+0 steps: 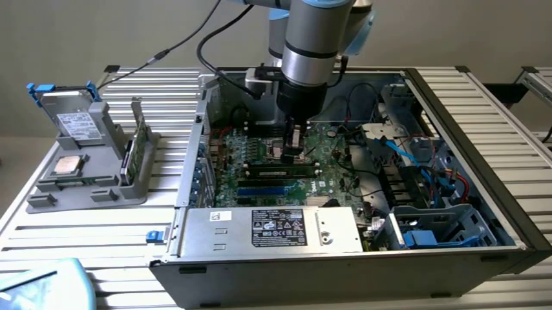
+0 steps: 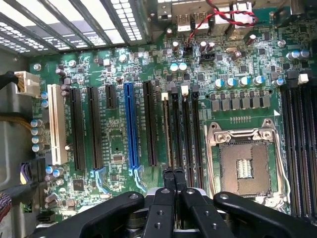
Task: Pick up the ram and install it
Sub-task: 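Press down the ram until it locks into place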
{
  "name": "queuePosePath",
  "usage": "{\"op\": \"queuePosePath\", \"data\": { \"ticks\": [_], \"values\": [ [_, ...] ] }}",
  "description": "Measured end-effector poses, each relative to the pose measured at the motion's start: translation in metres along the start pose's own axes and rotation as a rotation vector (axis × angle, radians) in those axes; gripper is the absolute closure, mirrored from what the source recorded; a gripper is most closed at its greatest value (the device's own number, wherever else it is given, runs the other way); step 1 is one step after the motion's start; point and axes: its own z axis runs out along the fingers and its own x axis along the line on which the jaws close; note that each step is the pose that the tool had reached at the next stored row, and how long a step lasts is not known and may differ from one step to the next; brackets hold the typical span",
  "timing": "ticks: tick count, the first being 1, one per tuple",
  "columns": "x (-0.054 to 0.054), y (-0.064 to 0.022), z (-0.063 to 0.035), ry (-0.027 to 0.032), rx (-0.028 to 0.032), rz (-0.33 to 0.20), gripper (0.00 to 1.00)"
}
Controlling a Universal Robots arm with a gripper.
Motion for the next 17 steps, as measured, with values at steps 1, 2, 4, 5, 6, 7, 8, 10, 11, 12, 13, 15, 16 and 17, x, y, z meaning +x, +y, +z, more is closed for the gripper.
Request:
{"op": "queuePosePath", "data": {
  "ticks": [1, 2, 4, 5, 6, 7, 8, 10, 11, 12, 13, 15, 16, 17],
  "values": [
    [0.0, 0.0, 0.0, -0.0012, 0.0, 0.011, 0.9],
    [0.0, 0.0, 0.0, -0.0023, 0.0, 0.023, 0.9],
    [0.0, 0.0, 0.0001, -0.0048, 0.0003, 0.047, 0.9],
    [0.0, 0.0, 0.0001, -0.006, 0.0006, 0.059, 0.9],
    [0.0, 0.0, 0.0002, -0.0073, 0.0008, 0.071, 0.9],
    [0.0, 0.0, 0.0003, -0.0086, 0.0009, 0.083, 0.9],
    [0.0, 0.0, 0.0003, -0.0096, 0.0007, 0.095, 0.9],
    [0.0, 0.0, 0.0003, -0.0115, -0.0002, 0.115, 0.9],
    [0.0, 0.0, 0.0003, -0.0122, -0.0006, 0.123, 0.9],
    [0.0, 0.0, 0.0003, -0.0127, -0.001, 0.13, 0.9],
    [0.0, 0.0, 0.0002, -0.0132, -0.0013, 0.137, 0.9],
    [0.0, 0.0, 0.0002, -0.0137, -0.0019, 0.153, 0.9],
    [0.0, 0.0, 0.0002, -0.0137, -0.0023, 0.16, 0.9],
    [0.0, 0.0, 0.0001, -0.0133, -0.0024, 0.166, 0.9]
  ]
}}
